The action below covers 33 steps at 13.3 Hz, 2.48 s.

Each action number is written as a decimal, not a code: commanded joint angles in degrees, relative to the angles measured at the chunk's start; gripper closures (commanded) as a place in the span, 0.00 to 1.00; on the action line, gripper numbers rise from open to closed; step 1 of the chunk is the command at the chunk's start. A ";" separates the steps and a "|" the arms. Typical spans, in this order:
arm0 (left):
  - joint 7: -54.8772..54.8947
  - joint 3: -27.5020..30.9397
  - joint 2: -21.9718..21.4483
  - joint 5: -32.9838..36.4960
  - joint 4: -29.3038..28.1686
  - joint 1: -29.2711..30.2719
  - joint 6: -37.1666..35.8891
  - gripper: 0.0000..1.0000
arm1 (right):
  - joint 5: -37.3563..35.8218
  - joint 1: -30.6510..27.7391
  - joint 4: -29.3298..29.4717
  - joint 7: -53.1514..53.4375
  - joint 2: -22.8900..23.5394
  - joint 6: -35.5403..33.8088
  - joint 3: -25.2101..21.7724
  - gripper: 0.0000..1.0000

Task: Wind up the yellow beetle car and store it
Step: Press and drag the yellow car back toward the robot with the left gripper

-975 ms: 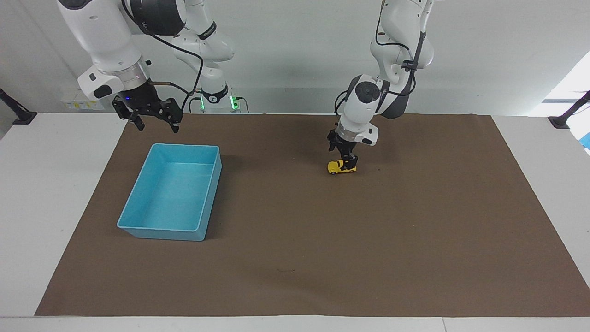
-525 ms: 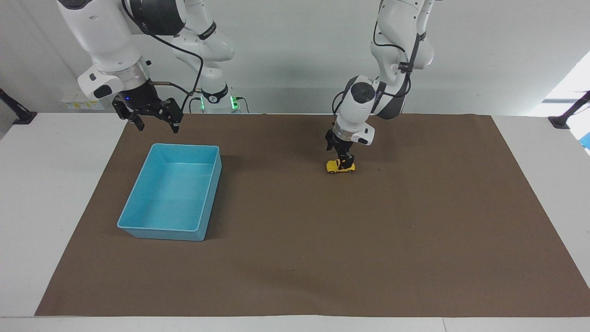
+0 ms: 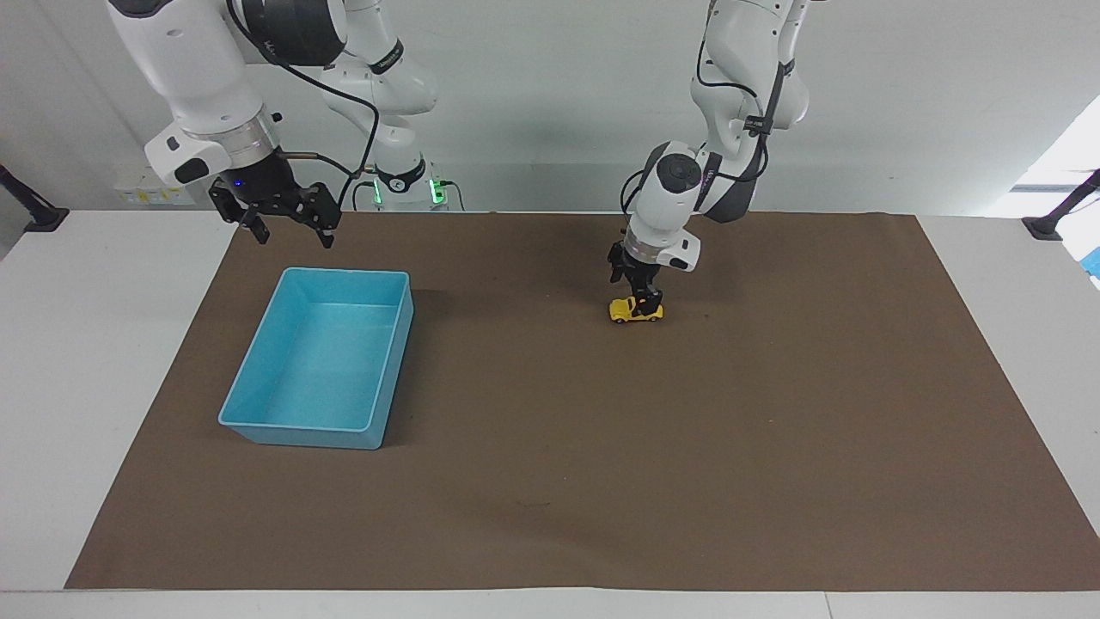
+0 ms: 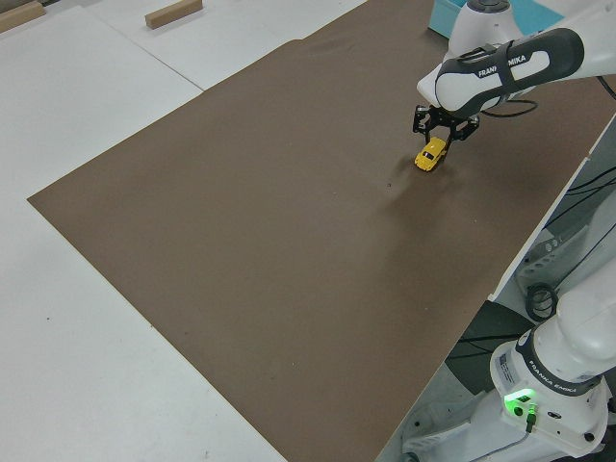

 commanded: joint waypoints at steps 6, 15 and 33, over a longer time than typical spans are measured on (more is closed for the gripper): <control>1.25 0.00 -1.05 1.32 -3.38 0.76 1.01 0.86 | -0.64 -0.46 0.36 -1.47 -0.08 -0.61 0.19 0.00; 7.84 -0.09 -2.54 1.32 -7.33 6.38 1.10 0.86 | -0.64 -0.46 0.28 -1.56 -0.08 -0.61 0.19 0.00; 12.69 0.18 -2.45 1.32 -9.62 16.67 1.36 0.68 | -0.64 -0.46 0.28 -1.64 -0.08 -0.61 0.19 0.00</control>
